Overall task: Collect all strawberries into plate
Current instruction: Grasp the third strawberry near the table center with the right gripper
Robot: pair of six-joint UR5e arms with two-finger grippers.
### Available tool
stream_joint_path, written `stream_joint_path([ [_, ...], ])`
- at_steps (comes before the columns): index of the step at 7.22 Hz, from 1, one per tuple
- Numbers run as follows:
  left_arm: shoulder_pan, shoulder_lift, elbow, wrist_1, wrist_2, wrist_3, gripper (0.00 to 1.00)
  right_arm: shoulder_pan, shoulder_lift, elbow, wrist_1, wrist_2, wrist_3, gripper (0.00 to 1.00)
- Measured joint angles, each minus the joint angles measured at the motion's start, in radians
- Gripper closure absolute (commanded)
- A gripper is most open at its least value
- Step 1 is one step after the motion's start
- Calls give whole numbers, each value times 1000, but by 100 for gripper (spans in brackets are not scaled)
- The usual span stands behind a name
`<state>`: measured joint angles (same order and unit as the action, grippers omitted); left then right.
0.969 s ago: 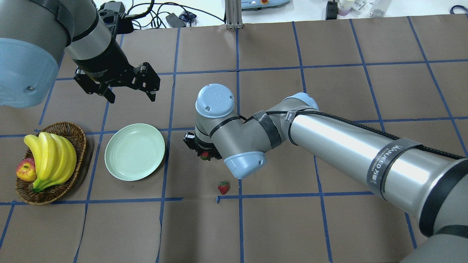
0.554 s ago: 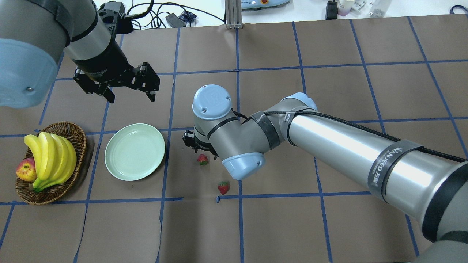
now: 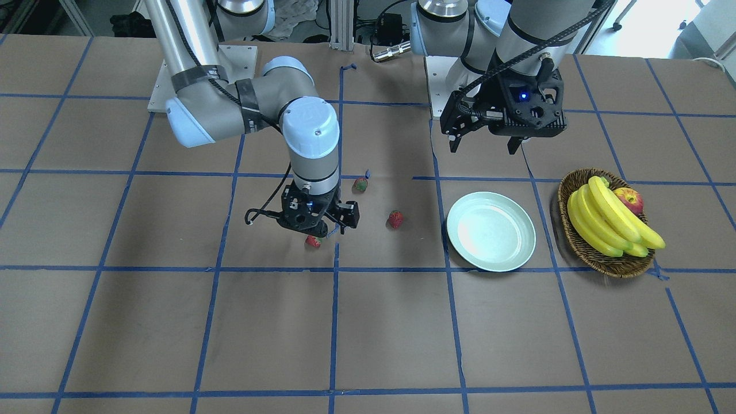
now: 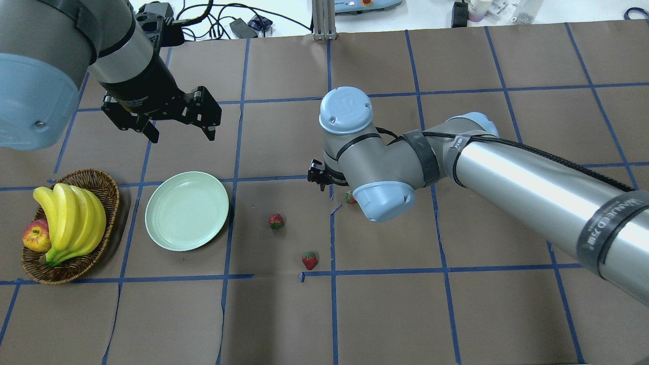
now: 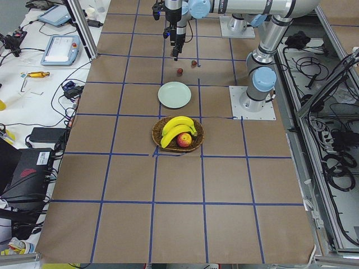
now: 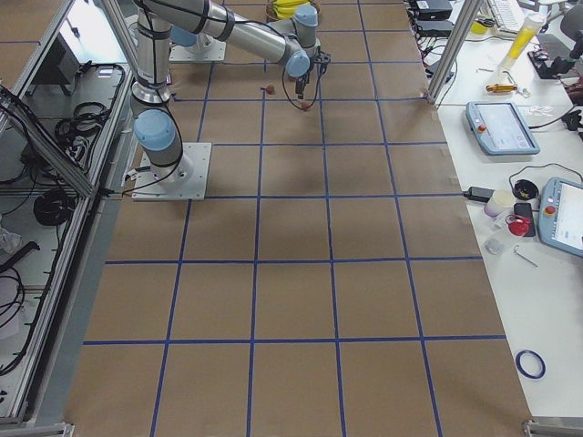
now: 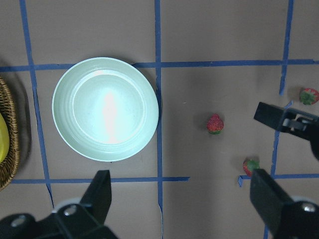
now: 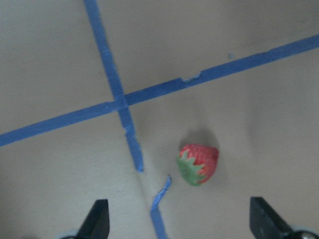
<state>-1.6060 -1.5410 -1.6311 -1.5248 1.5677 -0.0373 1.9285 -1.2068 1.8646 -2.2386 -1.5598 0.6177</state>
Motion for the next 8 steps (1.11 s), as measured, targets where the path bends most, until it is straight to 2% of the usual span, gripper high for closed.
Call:
stream_joint_path([
  [2,0,-2,0,0,0,-3,0,-40,-3,41,-33,1,-132,0],
  [4,0,-6,2,0,0,-7,0,-46,40,42,-77,7,-149,3],
  [5,0,-6,0,0,-1,-8,0,-46,57,44,-95,9,-147,24],
  [6,0,-6,-1,0,-1,-8,0,-46,64,46,-104,10,-135,67],
  [7,0,-6,-2,0,-1,-8,0,-46,67,47,-106,26,-117,98],
  [8,0,-5,-3,0,-2,-7,0,-46,67,46,-107,59,-106,100],
])
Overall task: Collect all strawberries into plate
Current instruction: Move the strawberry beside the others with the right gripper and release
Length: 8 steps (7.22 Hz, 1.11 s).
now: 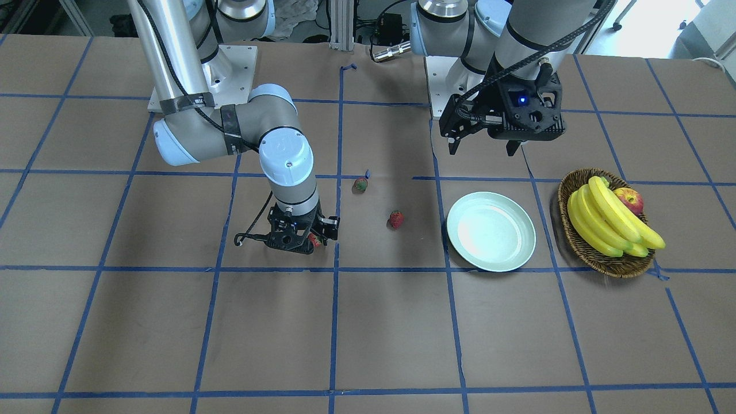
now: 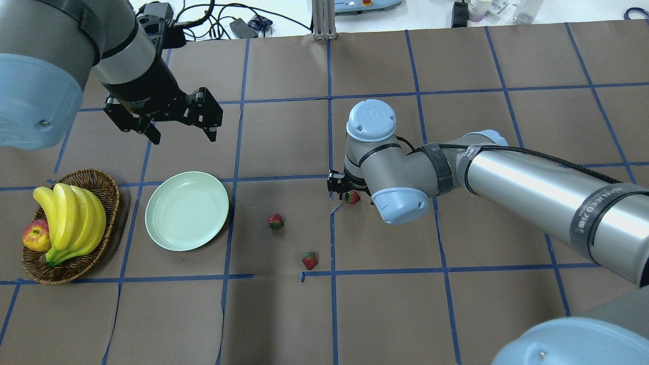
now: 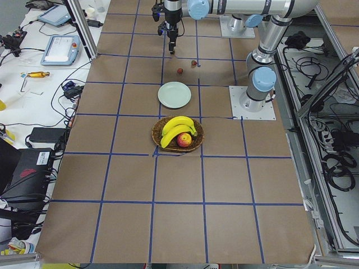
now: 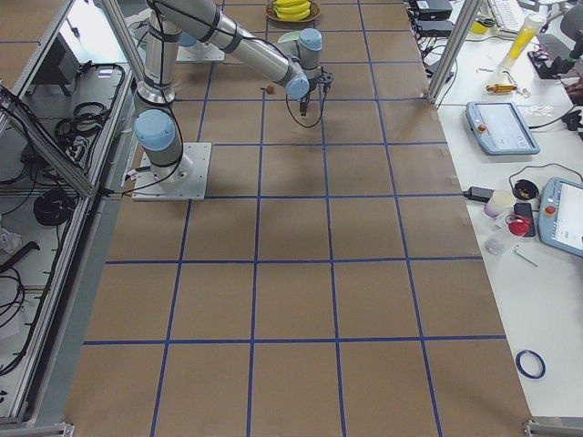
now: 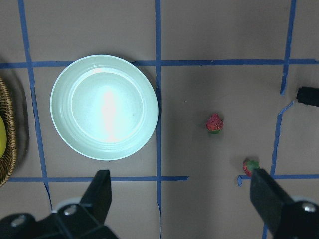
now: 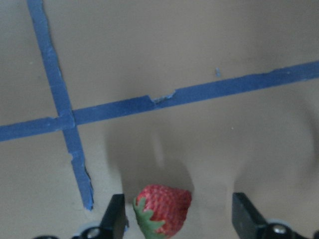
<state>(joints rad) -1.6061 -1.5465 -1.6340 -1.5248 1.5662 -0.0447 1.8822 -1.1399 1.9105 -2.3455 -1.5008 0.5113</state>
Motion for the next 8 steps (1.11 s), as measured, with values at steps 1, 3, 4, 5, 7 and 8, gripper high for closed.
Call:
stream_joint_path([
  [1,0,0,-1,0,0,0,0,0,-2,-2,0,24,4,100],
  [3,0,0,-1,0,0,-1,0,0,-7,-13,3,39,17,100],
  [4,0,1,-1,0,0,-2,0,7,-7,-38,7,46,55,100],
  [5,-1,3,-1,-1,0,-2,0,31,-4,-65,8,77,124,100],
  [7,-1,4,-1,0,0,-1,0,117,29,-112,2,142,248,64],
  [8,-2,4,1,0,0,0,0,145,57,-130,2,147,283,1],
])
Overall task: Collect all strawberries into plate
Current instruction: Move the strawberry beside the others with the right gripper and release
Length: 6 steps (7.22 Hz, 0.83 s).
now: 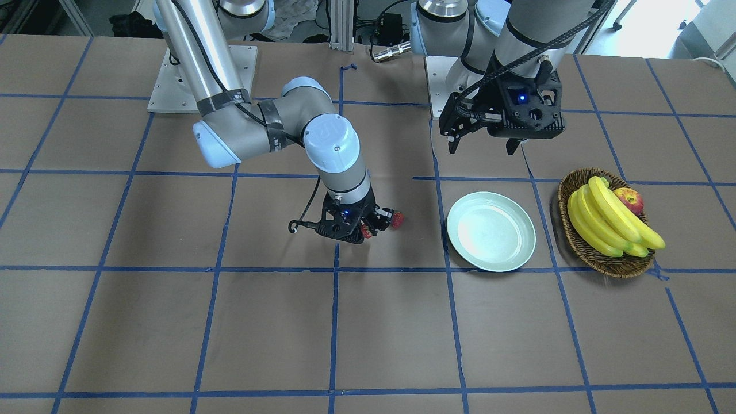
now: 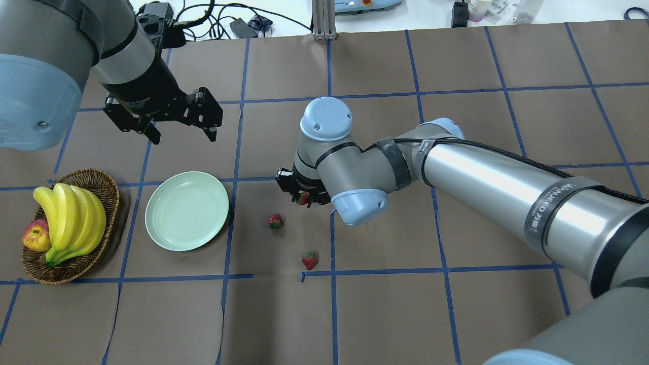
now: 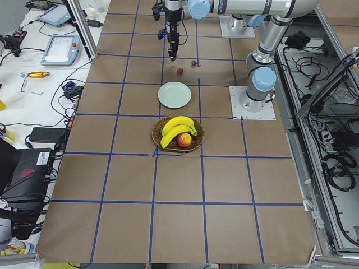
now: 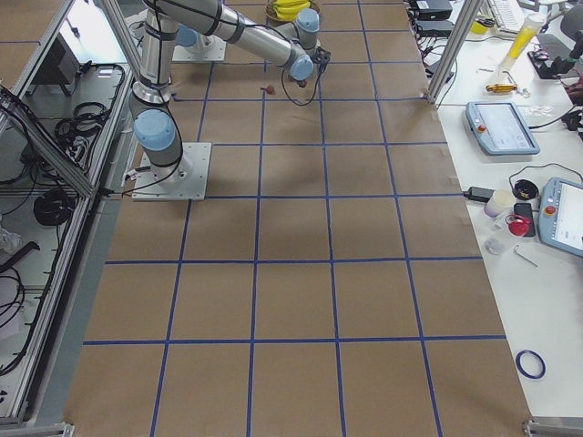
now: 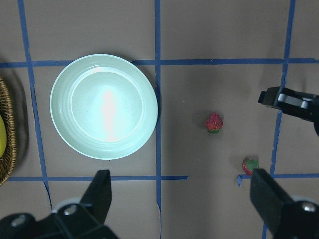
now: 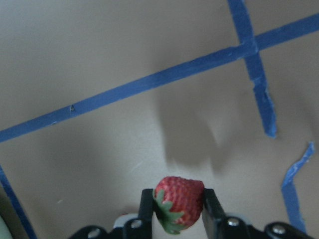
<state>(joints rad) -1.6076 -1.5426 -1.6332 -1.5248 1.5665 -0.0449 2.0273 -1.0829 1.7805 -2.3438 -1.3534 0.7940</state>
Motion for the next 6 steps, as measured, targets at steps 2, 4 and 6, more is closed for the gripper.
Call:
stream_joint_path([
  [2,0,0,0,0,0,0,0,20,-7,23,2,-30,2,0],
  [4,0,-2,0,0,0,1,0,2,-101,112,7,-142,-63,0],
  [6,0,-2,4,0,1,3,0,-124,-225,147,99,-194,-286,0],
])
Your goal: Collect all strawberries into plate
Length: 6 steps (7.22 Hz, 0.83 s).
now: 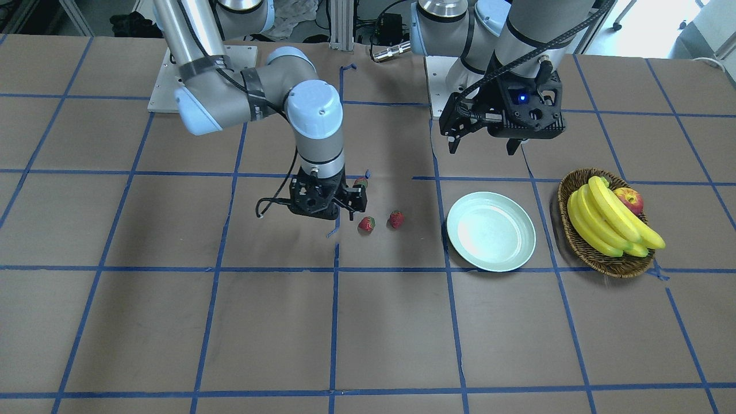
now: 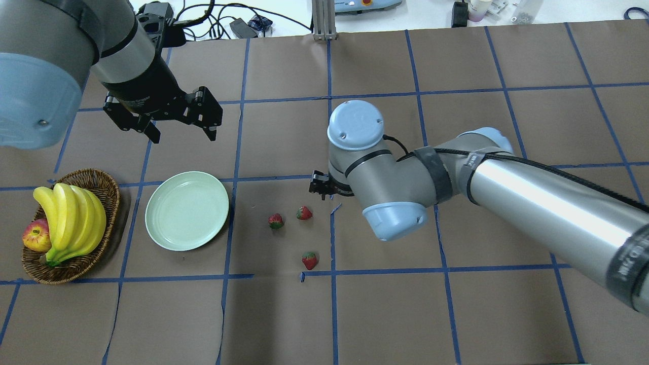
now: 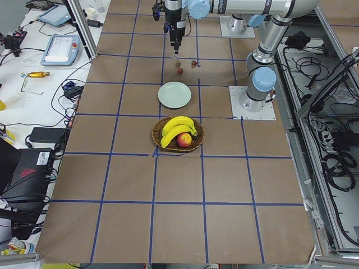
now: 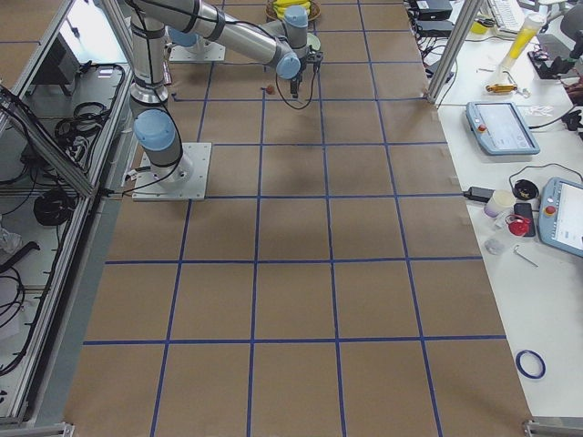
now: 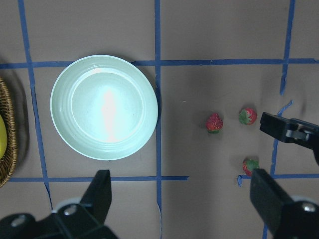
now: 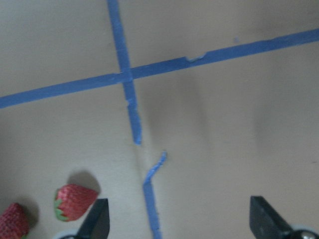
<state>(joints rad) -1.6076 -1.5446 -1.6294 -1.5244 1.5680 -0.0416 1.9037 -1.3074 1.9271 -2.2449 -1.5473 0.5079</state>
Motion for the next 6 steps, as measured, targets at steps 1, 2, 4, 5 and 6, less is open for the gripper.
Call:
stream_joint_path([
  [1,0,0,2,1,1,0,0,-96,-68,-10,102,-7,-130,0],
  [2,0,0,1,1,1,1,0,-189,-126,-46,224,-19,-267,0],
  [4,0,0,0,1,2,-1,0,-325,-184,-239,491,-47,-425,0],
  [5,0,0,-1,1,2,-1,0,-350,-192,-345,594,-50,-453,0],
  [6,0,1,-1,1,1,-1,0,-358,-200,-407,641,-50,-460,0],
])
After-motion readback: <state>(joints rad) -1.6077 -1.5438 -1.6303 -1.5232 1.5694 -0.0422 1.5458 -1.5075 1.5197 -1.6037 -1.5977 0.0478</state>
